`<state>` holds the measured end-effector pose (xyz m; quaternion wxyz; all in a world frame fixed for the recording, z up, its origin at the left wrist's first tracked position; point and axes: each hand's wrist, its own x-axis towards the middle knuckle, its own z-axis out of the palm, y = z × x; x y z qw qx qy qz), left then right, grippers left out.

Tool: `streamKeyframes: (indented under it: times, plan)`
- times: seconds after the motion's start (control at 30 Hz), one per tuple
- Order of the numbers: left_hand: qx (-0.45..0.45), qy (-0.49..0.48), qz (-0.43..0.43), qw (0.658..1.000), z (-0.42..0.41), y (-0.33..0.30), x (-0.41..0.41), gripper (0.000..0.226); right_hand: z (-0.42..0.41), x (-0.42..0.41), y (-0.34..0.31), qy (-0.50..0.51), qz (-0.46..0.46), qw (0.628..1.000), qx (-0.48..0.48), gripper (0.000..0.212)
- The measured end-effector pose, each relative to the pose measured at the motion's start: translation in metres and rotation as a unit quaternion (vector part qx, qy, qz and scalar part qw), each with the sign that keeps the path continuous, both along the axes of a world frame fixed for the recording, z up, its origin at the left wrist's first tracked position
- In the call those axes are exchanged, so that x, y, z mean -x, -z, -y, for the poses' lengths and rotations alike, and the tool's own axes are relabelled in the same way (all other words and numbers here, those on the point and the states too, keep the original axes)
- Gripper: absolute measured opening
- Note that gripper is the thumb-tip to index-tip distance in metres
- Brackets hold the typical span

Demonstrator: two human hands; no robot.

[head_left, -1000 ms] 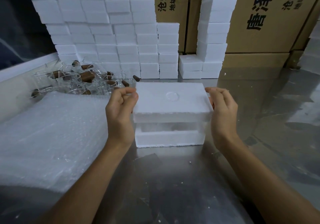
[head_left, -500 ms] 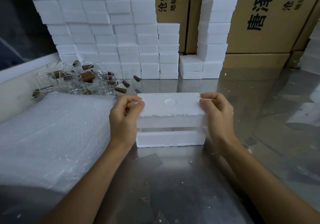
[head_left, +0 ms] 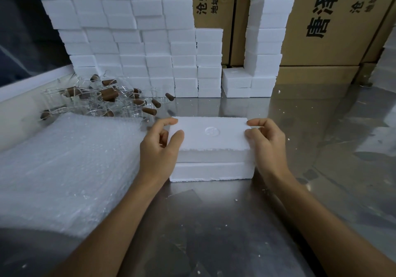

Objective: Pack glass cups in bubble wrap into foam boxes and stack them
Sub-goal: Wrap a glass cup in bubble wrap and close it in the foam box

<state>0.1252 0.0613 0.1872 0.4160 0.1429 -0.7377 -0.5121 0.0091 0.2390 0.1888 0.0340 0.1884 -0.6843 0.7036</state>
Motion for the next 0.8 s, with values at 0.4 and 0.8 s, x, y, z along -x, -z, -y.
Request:
streamKeyframes:
  times: [0.4, 0.8]
  plan:
    - [-0.019, 0.055, 0.067, 0.996, 0.005, 0.007, 0.002, 0.018, 0.001, 0.004, 0.004, -0.067, 0.03, 0.996, -0.053, 0.008]
    - [-0.007, 0.168, 0.176, 0.97, 0.033, -0.006, -0.014, 0.072, -0.014, 0.004, -0.006, -0.166, 0.012, 0.977, -0.137, 0.053]
